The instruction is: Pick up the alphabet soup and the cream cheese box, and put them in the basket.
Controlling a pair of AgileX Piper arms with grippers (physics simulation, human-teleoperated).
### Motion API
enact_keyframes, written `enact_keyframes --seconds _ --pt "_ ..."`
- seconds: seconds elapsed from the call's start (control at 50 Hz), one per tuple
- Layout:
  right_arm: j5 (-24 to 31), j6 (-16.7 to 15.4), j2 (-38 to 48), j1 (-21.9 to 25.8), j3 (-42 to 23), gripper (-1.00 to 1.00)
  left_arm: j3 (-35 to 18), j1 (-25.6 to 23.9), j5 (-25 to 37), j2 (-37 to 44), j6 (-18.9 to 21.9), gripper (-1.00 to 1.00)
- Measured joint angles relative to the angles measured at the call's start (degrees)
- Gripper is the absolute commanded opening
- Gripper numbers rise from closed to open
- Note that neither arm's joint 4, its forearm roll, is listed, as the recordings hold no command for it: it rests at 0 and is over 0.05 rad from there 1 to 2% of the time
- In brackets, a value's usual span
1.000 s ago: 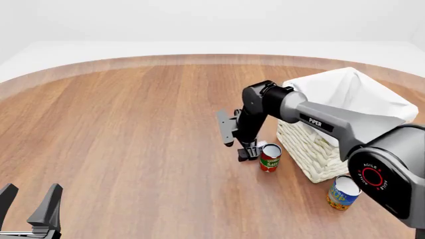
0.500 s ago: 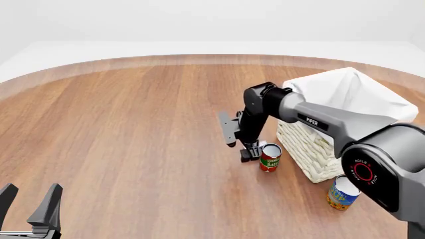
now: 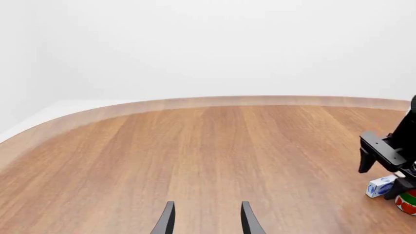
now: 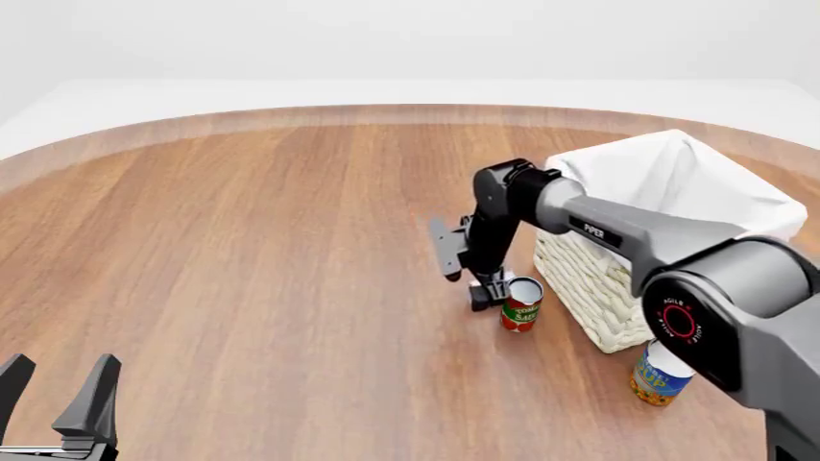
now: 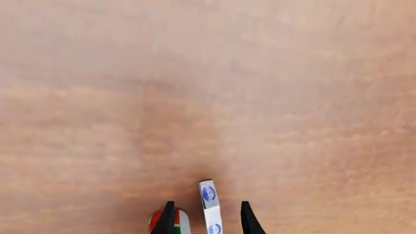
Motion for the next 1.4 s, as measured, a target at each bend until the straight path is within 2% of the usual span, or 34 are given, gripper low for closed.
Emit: enact_keyframes --seconds 0.32,0.56,0.58,0.98,1.4 --pt "0.8 -0.7 3.0 -0.3 -3.9 1.0 0.0 0.0 0.0 0.0 0.0 1.0" --pt "0.2 -1.0 3.4 -0.1 -3.8 1.0 0.0 0.0 0.0 0.0 0.0 1.0" --pt "0.0 -1.1 3.4 -0.1 -3.5 -1.0 0.0 0.0 0.0 0.0 0.0 1.0" --pt "-4.2 -2.2 0.4 0.3 2.3 -1.0 0.0 0.0 0.0 0.0 0.0 1.0" --pt "-5.0 -2.1 -0.5 1.1 3.8 -1.0 0.0 0.0 0.0 0.0 0.0 1.0"
